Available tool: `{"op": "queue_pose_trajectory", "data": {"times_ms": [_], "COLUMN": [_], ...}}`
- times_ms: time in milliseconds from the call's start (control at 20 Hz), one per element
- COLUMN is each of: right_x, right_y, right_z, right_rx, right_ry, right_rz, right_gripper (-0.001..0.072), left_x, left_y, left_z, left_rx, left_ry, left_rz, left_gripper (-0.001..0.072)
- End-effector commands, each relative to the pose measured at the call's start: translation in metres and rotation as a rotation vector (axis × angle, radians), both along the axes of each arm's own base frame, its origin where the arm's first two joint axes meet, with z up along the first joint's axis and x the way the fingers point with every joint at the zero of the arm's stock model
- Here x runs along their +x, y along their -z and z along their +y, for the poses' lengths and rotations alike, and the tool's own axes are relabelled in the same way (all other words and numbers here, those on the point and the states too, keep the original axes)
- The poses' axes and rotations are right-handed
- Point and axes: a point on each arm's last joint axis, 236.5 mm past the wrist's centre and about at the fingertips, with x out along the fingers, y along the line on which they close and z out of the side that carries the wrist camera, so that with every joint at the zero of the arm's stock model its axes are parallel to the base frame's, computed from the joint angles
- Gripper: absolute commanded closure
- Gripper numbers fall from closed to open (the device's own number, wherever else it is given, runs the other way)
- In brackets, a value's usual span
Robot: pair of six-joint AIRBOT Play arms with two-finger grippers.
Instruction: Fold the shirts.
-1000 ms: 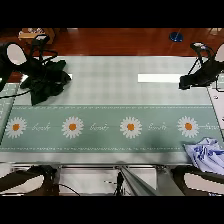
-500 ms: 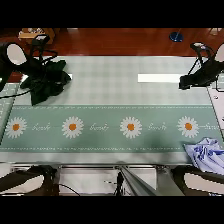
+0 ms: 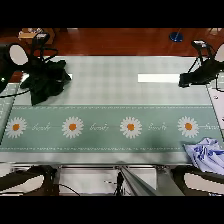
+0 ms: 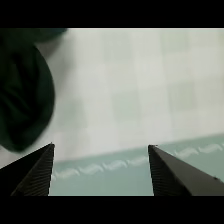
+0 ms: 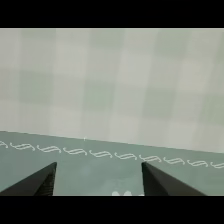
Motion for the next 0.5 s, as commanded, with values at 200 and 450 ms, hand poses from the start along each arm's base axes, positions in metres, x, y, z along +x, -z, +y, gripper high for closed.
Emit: {"op": "queue_pose_trajectory", "data": {"times_ms": [200, 450], "right_x": [0.005, 0.004], "right_y": [-0.002, -0.002], "right_z": [0.001, 0.001], "right_rx": [0.0, 0.001], "right_ry": [-0.002, -0.002], "right_rz": [-0.021, -0.018], "right_gripper": [0.0109, 0.0109], "left_x": [0.077, 0.077], "left_y": [0.005, 0.087], "left_z": [0.093, 0.119], "left_rx": [0.137, 0.133], "left_ry": [-0.113, -0.16], "left_rz": [-0.241, -0.074], "left_gripper": [-0.0013, -0.0013]}}
